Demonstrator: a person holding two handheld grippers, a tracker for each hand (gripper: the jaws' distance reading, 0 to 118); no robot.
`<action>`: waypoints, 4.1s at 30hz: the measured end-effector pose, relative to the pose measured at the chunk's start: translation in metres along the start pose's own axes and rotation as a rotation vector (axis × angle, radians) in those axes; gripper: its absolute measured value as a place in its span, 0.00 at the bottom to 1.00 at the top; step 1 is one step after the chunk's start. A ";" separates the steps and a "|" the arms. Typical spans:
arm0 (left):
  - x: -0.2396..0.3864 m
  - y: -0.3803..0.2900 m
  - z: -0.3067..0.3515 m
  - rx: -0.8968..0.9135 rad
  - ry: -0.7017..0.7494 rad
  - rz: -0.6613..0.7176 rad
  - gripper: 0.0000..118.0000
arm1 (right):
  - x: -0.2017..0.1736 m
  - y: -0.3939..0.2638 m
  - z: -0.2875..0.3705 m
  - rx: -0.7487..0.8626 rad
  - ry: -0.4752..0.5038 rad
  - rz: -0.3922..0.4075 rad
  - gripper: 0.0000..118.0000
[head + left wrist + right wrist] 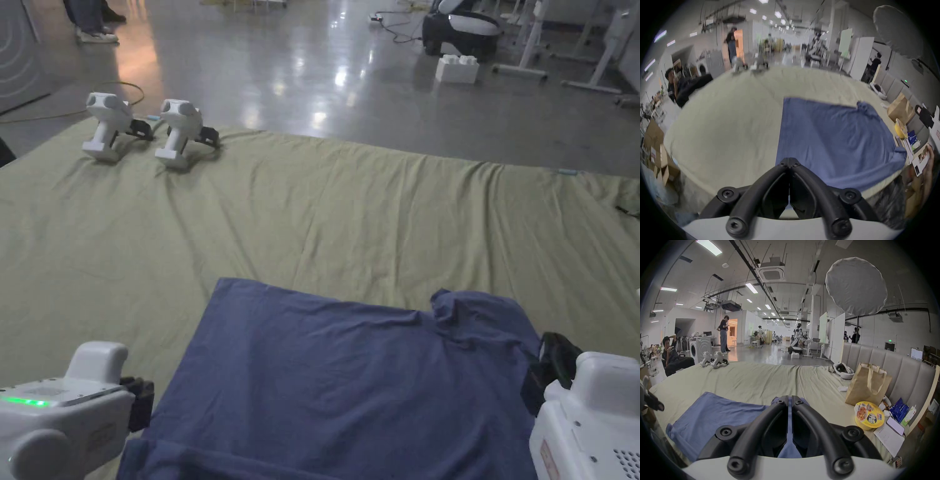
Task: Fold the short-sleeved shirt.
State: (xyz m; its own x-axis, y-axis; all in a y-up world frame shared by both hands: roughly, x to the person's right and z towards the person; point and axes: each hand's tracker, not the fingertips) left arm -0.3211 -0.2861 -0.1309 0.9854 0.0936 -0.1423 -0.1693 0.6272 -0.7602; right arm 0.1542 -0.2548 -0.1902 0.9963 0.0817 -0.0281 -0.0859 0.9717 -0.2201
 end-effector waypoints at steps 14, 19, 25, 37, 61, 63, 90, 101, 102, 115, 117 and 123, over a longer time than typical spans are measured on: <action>-0.018 -0.034 -0.069 -0.325 0.087 0.097 0.60 | 0.012 -0.021 -0.002 -0.097 -0.023 0.015 0.05; -0.001 -0.035 -0.063 -0.324 0.120 0.066 0.58 | 0.026 -0.028 0.002 -0.135 -0.031 0.006 0.05; 0.012 -0.034 -0.065 -0.335 0.092 -0.008 0.09 | 0.055 -0.029 0.009 -0.271 -0.052 0.030 0.06; 0.000 -0.035 -0.057 -0.299 0.073 -0.008 0.09 | 0.112 -0.098 0.031 -0.790 0.017 0.067 0.61; -0.005 -0.017 -0.025 -0.171 0.017 0.045 0.08 | 0.096 -0.080 0.017 -0.789 0.094 0.001 0.06; -0.006 -0.003 -0.020 -0.126 -0.003 0.063 0.08 | 0.095 -0.062 0.012 -0.746 0.099 -0.018 0.06; 0.010 0.117 -0.162 -0.172 0.055 0.053 0.14 | 0.083 -0.060 -0.180 -0.744 0.022 0.010 0.24; 0.026 0.117 -0.084 0.138 -0.009 0.062 0.55 | 0.070 0.003 -0.103 -0.296 -0.017 -0.051 0.57; 0.033 0.114 -0.074 0.179 -0.009 0.053 0.55 | 0.065 0.007 -0.094 -0.249 -0.023 -0.053 0.57; 0.102 0.062 0.015 0.599 0.050 -0.053 0.14 | -0.003 0.018 -0.022 0.108 -0.055 -0.056 0.13; 0.102 0.056 0.021 0.610 0.000 -0.058 0.06 | -0.006 0.018 -0.017 0.128 -0.006 -0.060 0.09; 0.103 0.039 0.028 0.626 0.051 -0.119 0.01 | -0.016 0.019 -0.004 0.166 -0.027 -0.021 0.06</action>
State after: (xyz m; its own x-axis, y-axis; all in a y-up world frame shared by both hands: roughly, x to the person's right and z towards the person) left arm -0.2253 -0.2308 -0.1575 0.9920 -0.0319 -0.1218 -0.0009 0.9656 -0.2601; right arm 0.1366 -0.2389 -0.1983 0.9979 0.0650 0.0017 -0.0648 0.9963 -0.0566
